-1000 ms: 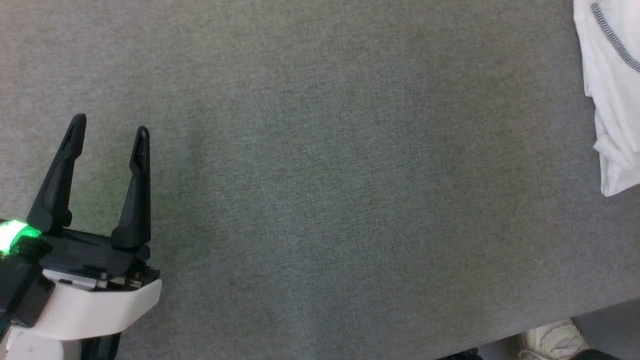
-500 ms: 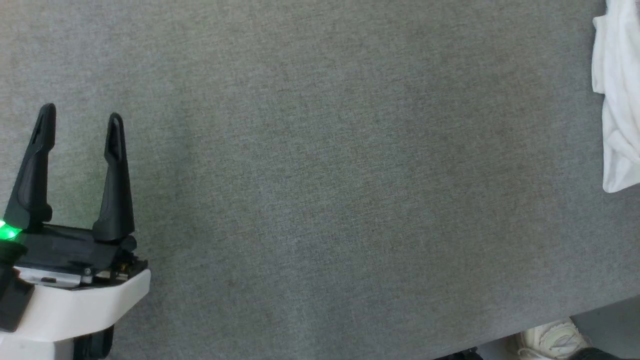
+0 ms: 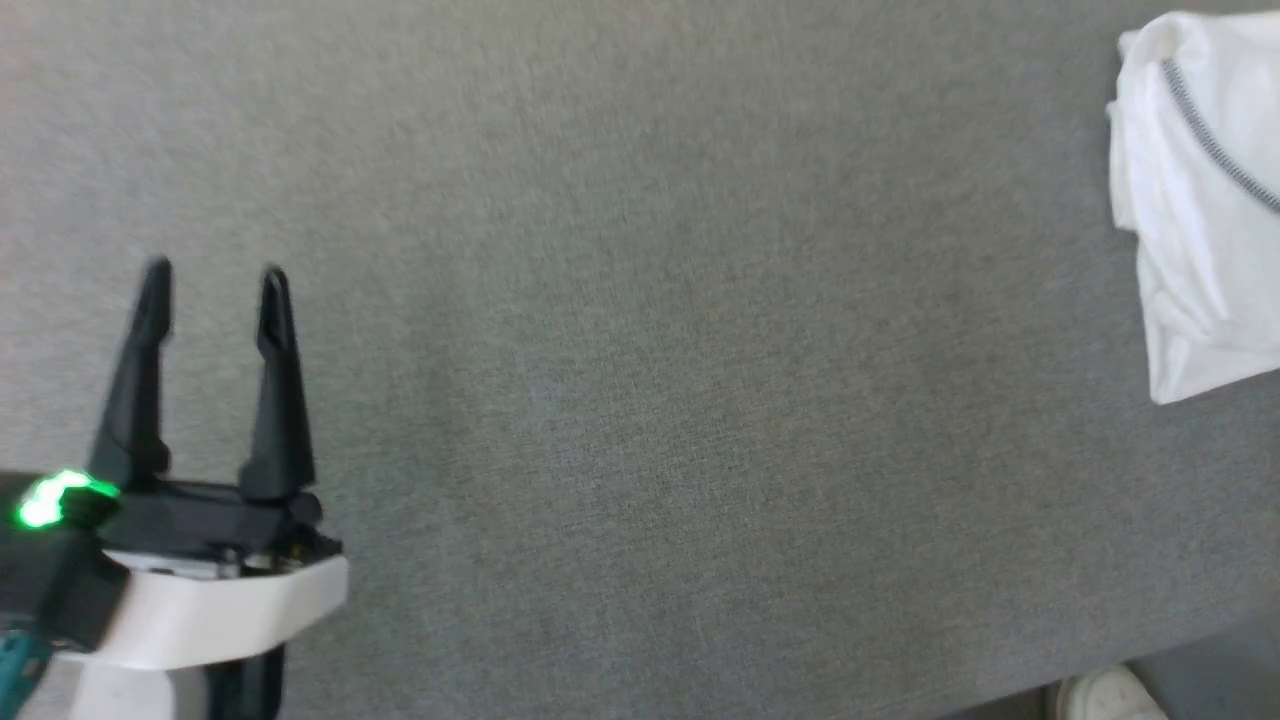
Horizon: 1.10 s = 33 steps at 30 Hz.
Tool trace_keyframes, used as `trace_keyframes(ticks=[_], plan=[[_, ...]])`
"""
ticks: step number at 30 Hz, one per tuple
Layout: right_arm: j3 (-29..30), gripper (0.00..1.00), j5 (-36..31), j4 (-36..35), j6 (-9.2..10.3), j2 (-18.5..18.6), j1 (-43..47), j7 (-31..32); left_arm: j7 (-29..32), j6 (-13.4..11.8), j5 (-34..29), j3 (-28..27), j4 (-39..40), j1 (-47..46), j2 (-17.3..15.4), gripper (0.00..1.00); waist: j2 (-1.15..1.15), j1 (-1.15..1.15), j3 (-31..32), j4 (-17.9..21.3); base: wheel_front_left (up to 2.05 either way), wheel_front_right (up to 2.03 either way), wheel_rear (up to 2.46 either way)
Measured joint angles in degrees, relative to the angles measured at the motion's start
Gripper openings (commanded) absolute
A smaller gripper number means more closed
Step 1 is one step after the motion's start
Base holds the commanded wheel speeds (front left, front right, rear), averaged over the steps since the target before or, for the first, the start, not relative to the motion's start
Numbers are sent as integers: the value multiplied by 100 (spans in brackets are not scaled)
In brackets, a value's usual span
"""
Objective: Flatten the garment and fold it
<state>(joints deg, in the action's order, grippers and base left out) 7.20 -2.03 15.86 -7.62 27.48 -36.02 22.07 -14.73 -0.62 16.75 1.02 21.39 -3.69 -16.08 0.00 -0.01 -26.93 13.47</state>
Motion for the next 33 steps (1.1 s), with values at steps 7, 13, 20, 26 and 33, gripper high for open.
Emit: trace_keyframes(ticks=[7,13,20,26,33], plan=[[349,100,227,-561,1,-651,760,-478,1,-1,-30,16,-207,331,363,100,0,0,700,-154,0,0,0],[425,100,494,-1481,2,-1188,1523,-822,1,54,-87,26,-300,652,612,100,0,-1,1294,-367,0,0,0],[457,100,469,-2457,2,-1972,2504,-1263,1,65,-292,80,-487,1016,833,100,0,-1,1886,-697,0,0,0],[160,100,293,-2844,2,-2298,3283,-1670,1,57,-427,131,-642,1320,925,100,0,0,2249,-1052,0,0,0],[-70,100,235,-2708,2,-2438,3885,-2272,0,59,-538,198,-793,1536,1049,100,0,0,2565,-1383,0,0,0]])
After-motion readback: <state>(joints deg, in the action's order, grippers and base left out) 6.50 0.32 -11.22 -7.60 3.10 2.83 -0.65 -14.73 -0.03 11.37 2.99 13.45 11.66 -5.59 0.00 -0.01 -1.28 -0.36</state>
